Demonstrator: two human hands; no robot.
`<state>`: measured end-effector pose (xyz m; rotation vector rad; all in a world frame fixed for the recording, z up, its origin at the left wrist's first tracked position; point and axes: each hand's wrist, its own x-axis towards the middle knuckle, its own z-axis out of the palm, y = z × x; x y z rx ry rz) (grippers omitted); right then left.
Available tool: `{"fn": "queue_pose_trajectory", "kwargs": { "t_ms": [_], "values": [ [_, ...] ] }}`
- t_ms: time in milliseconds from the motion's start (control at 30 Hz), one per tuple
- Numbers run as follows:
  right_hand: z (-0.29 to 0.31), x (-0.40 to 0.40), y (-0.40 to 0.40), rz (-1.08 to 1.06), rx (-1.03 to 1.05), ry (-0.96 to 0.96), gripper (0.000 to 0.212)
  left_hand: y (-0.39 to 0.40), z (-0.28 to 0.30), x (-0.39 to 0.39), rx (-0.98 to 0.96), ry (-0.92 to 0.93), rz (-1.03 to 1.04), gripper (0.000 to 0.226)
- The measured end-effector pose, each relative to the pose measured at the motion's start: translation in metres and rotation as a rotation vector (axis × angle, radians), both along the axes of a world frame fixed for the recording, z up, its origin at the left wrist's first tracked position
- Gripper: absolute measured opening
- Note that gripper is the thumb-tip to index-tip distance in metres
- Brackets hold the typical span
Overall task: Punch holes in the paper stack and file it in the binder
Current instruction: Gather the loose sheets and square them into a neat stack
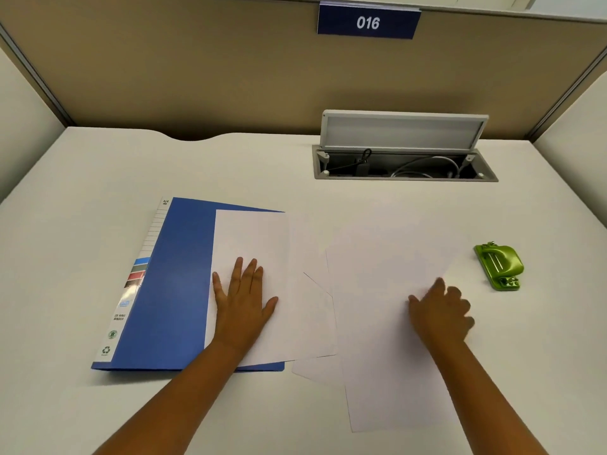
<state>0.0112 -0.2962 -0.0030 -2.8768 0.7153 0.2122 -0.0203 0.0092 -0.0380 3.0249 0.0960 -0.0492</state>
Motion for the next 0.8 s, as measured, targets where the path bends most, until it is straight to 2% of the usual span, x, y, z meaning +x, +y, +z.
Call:
{"fn": "queue_pose_trajectory", "kwargs": {
  "t_ms": [67, 133, 300, 500, 567, 667, 800],
  "values": [
    [0.001, -0.003, -0.002, -0.095, -0.003, 0.084, 0.063, -0.004, 0.002, 0.0, 0.059, -0.044, 0.054, 0.076],
    [0.0, -0.003, -0.001, -0.129, 0.006, 0.083, 0.063, -0.008, 0.002, -0.001, 0.037, -0.062, 0.157, 0.085],
    [-0.003, 0.003, -0.004, -0.168, -0.001, 0.021, 0.066, -0.015, 0.004, -0.007, -0.202, -0.073, 0.468, 0.098],
    [-0.003, 0.006, -0.002, -0.143, 0.007, 0.034, 0.06, -0.018, 0.009, -0.008, -0.284, -0.065, 0.492, 0.102],
    [0.0, 0.006, -0.007, -0.134, 0.142, -0.023, 0.054, -0.017, 0.012, -0.008, -0.276, -0.064, 0.481, 0.1],
    [0.012, 0.002, -0.013, -0.078, 0.454, -0.104, 0.045, -0.016, 0.016, -0.008, -0.232, -0.06, 0.473, 0.096],
    [0.034, 0.0, -0.021, 0.051, 0.645, -0.231, 0.04, -0.015, 0.018, -0.006, -0.155, -0.012, 0.446, 0.081]
  ]
}}
